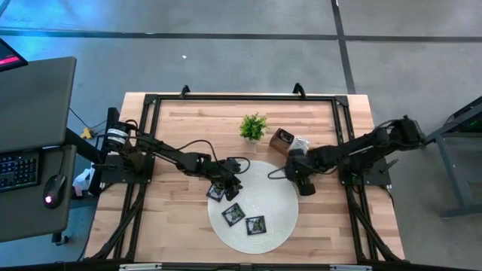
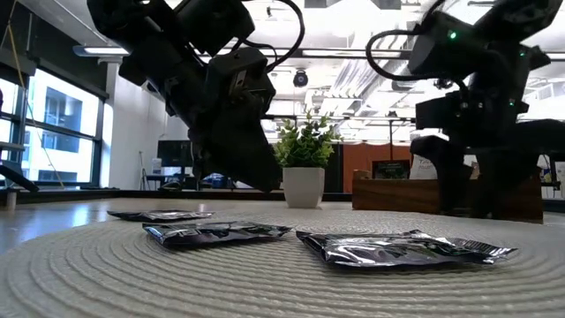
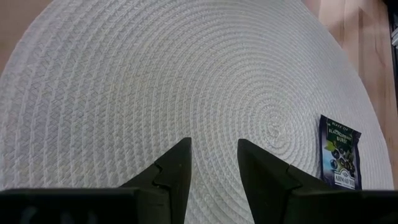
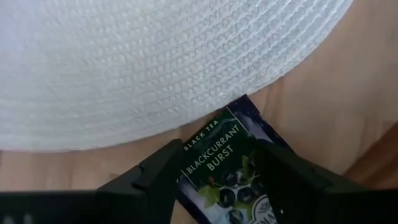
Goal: Pick & Place Tea
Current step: Put the black tea bag into the left section of the wooden organizer
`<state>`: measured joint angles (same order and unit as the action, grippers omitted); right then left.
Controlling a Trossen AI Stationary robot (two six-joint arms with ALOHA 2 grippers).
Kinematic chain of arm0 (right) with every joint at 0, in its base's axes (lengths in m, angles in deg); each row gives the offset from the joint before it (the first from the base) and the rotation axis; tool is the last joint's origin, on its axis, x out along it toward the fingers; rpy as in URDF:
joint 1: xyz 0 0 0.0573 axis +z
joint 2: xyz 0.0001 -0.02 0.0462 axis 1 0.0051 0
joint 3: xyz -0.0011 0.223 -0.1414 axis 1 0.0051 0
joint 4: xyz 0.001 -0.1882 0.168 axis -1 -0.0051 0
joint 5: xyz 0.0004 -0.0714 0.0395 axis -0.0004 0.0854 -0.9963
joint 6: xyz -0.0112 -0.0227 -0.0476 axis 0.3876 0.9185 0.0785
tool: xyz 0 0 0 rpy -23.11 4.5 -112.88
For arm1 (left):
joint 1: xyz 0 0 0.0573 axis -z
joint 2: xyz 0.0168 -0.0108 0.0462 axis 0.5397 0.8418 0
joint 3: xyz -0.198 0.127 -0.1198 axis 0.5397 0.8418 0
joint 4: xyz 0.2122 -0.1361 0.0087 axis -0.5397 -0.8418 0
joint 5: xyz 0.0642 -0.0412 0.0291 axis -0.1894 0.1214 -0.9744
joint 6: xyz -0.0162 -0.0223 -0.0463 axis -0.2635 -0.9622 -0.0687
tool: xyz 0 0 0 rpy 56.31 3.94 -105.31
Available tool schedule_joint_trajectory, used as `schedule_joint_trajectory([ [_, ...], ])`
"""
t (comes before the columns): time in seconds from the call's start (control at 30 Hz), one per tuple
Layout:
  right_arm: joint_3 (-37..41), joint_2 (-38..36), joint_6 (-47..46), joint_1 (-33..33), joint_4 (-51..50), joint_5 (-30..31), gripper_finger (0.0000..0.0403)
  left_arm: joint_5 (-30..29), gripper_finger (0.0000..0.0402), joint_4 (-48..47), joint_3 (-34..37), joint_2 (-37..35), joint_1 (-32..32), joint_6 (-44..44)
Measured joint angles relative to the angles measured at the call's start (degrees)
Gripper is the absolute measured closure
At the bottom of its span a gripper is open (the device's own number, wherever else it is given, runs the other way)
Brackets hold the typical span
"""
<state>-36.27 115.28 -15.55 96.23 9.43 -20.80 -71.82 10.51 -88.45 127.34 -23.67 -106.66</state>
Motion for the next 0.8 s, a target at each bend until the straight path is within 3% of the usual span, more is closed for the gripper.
schedule_joint_trajectory([
  [0.17,2.18,-0.17,-0.60,-2.64,2.78,-2.75,0.0234,-0.10,0.0273,0.04,0.00,0.00,0.00,-0.01],
  [0.5,0.39,-1.89,-4.11,-3.51,6.39,-1.20,0.0391,-0.04,0.0273,0.02,0.00,0.00,0.00,-0.13],
  [0.63,-5.17,-4.56,-6.64,-3.50,7.60,6.78,0.0378,-0.02,0.0273,0.01,0.00,0.00,0.00,-0.12],
  [0.8,-10.43,-5.39,-14.70,-4.28,11.39,30.40,0.0364,0.11,0.0273,0.00,0.00,0.00,0.00,0.04],
])
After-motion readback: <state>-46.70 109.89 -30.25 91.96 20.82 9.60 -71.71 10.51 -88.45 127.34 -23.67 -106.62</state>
